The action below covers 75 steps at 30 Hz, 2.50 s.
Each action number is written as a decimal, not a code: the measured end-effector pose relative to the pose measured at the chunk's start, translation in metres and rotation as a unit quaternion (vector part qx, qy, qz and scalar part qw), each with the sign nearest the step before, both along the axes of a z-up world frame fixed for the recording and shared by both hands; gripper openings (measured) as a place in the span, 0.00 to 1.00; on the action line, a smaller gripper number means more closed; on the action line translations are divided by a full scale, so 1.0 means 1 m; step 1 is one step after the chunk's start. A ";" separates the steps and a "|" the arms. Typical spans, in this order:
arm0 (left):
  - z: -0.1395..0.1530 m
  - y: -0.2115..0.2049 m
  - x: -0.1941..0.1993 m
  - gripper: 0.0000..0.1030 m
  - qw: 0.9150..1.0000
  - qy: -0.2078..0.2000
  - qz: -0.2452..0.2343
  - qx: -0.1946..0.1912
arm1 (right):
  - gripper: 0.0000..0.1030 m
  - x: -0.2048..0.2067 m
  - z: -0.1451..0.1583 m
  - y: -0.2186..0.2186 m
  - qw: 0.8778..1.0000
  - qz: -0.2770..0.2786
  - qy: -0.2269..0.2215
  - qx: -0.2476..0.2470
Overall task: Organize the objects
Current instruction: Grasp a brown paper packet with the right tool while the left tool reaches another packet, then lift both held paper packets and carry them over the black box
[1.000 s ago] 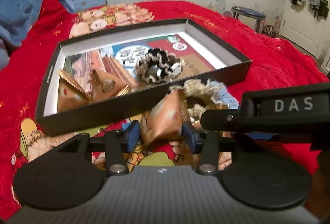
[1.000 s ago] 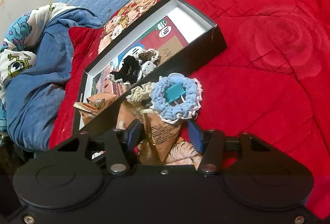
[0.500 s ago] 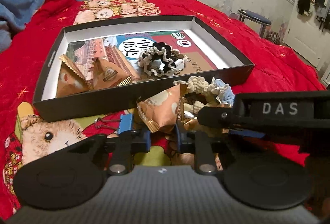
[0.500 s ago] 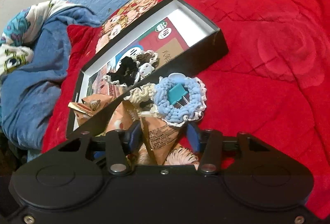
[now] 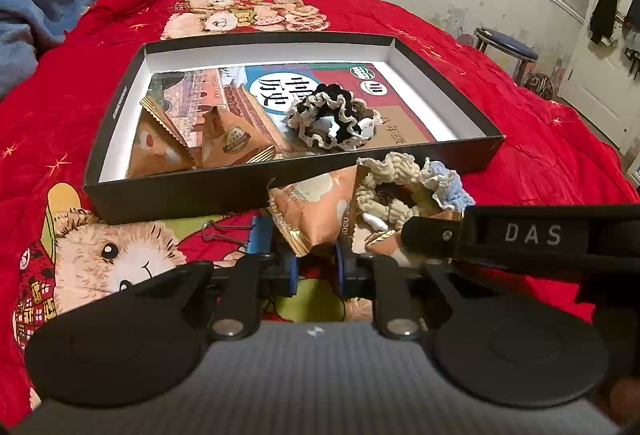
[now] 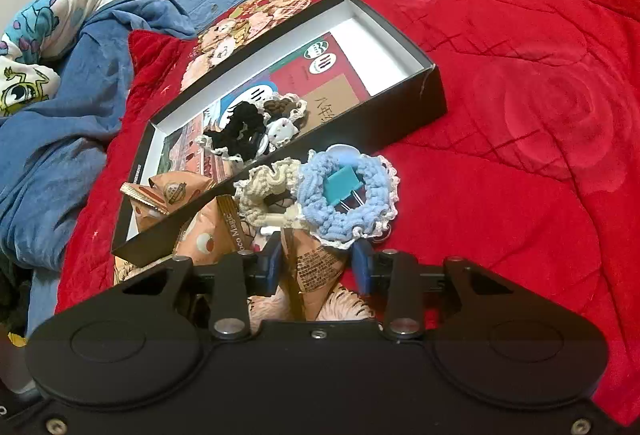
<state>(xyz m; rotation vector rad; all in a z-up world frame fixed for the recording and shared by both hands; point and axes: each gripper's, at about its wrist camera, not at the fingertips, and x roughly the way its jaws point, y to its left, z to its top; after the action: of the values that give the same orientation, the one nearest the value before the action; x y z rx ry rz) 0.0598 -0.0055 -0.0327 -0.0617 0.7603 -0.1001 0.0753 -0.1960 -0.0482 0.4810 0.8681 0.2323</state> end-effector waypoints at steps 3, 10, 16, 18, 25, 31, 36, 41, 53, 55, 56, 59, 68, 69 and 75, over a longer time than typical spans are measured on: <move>0.001 0.001 -0.001 0.20 1.000 -0.001 0.007 0.000 | 0.31 0.000 0.000 -0.003 1.000 0.001 0.002 0.006; 0.002 -0.001 -0.003 0.20 1.000 -0.007 0.021 0.016 | 0.30 -0.003 0.006 0.001 1.000 0.007 0.000 -0.006; 0.004 0.000 -0.006 0.20 0.999 -0.010 0.032 0.022 | 0.30 -0.007 0.008 0.004 1.000 0.016 0.002 0.000; 0.004 -0.001 -0.008 0.20 0.999 -0.012 0.032 0.027 | 0.30 -0.009 0.011 0.006 1.000 0.021 -0.002 -0.001; 0.007 -0.003 -0.014 0.20 0.999 -0.016 0.032 0.035 | 0.30 -0.012 0.018 0.006 1.000 0.025 -0.014 0.009; 0.011 -0.001 -0.015 0.20 0.999 -0.024 0.034 0.036 | 0.30 -0.012 0.023 0.002 0.999 0.024 -0.029 0.026; 0.014 0.000 -0.015 0.20 0.998 -0.029 0.036 0.035 | 0.30 -0.013 0.028 0.002 0.998 0.028 -0.042 0.040; 0.017 0.000 -0.016 0.20 0.998 -0.033 0.037 0.034 | 0.30 -0.014 0.033 0.002 0.997 0.032 -0.055 0.051; 0.031 0.010 -0.020 0.20 0.997 -0.056 0.050 0.028 | 0.30 -0.013 0.042 -0.006 0.993 0.029 -0.077 0.083; 0.034 0.012 -0.020 0.20 0.996 -0.061 0.052 0.029 | 0.30 -0.014 0.045 -0.006 0.992 0.030 -0.082 0.087; 0.035 0.012 -0.021 0.20 0.996 -0.063 0.053 0.030 | 0.30 -0.014 0.046 -0.006 0.992 0.030 -0.086 0.089; 0.039 0.017 -0.021 0.20 0.995 -0.068 0.060 0.027 | 0.30 -0.014 0.051 -0.006 0.991 0.032 -0.093 0.095; 0.045 0.030 -0.018 0.20 0.994 -0.074 0.081 0.018 | 0.30 -0.014 0.061 0.002 0.987 0.039 -0.117 0.107; 0.046 0.032 -0.018 0.20 0.994 -0.075 0.083 0.019 | 0.30 -0.012 0.063 0.003 0.986 0.040 -0.120 0.109; 0.054 0.046 -0.017 0.20 0.991 -0.089 0.100 0.021 | 0.30 -0.007 0.071 0.004 0.983 0.041 -0.134 0.115</move>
<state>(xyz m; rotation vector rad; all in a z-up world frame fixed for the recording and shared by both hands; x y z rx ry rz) 0.0427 0.0403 0.0218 -0.0884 0.5744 0.1006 0.0684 -0.1922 0.0231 0.6140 0.5996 0.4666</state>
